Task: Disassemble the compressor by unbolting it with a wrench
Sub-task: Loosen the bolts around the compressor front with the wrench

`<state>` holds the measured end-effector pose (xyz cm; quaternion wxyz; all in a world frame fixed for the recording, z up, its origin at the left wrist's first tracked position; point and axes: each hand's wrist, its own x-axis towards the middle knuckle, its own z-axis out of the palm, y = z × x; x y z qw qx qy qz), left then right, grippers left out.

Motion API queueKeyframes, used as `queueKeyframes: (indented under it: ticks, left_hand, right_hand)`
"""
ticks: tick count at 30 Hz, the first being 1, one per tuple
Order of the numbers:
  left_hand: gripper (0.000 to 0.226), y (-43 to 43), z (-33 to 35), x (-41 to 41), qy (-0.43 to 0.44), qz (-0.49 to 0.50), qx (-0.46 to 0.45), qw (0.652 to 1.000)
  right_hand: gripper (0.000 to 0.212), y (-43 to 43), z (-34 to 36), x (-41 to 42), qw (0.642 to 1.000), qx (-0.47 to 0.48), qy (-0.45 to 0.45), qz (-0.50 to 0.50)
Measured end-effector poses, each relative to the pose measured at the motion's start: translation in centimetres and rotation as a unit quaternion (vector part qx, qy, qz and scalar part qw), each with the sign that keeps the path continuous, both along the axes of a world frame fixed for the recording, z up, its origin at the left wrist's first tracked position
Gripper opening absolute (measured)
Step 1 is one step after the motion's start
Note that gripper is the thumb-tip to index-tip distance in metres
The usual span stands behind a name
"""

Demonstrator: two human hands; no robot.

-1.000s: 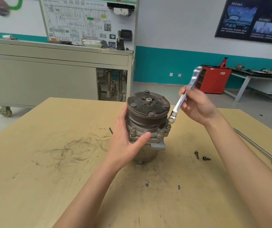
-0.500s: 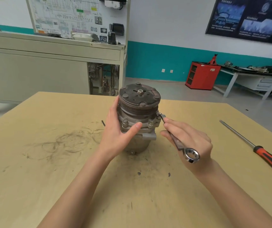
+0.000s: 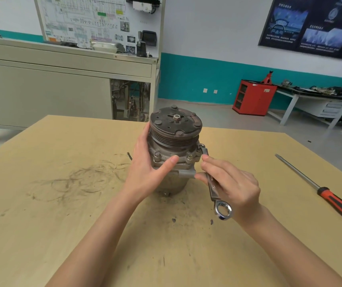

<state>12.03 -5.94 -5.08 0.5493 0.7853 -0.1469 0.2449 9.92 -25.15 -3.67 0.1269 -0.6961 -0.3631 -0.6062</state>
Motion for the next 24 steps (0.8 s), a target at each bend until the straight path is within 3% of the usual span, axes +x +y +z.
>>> queueKeyframes:
  ticks: [5,7,8,9,11,13,14,20,24]
  left_hand:
    - [0.102,0.0,-0.1,0.0,0.003,-0.001,-0.004,1.0]
    - [0.102,0.1,-0.1,0.1,0.004,-0.003,-0.006,1.0]
    - [0.102,0.1,-0.1,0.1,0.005,-0.004,-0.007,1.0]
    - [0.102,0.1,-0.1,0.2,0.006,-0.005,-0.007,1.0]
    - [0.099,0.2,-0.1,0.2,0.006,-0.006,-0.007,1.0]
    - [0.097,0.1,-0.1,0.2,0.005,-0.004,-0.005,1.0]
    - [0.098,0.1,-0.2,0.2,0.006,-0.004,-0.004,1.0]
    - [0.103,0.1,-0.1,0.3,0.009,-0.007,-0.002,1.0]
    - [0.102,0.2,-0.3,0.4,0.01,-0.005,0.006,1.0]
  right_hand:
    - [0.026,-0.2,0.1,0.1,1.0,-0.001,0.016,0.026]
    - [0.025,-0.7,-0.7,-0.3,0.991,0.066,0.093,0.074]
    - [0.021,-0.9,-1.1,-0.6,0.968,0.139,0.169,0.126]
    - [0.016,-1.2,-1.3,-0.8,0.92,0.231,0.253,0.191]
    - [0.021,-2.1,-1.1,-0.4,0.775,0.392,0.376,0.322]
    - [0.028,-3.5,0.0,1.0,0.657,0.45,0.455,0.399]
    - [0.028,-4.2,0.8,2.0,0.626,0.444,0.489,0.415]
    - [0.029,-5.8,5.3,10.2,0.523,0.302,0.679,0.418]
    - [0.011,-4.5,6.1,14.6,0.441,0.222,0.776,0.392]
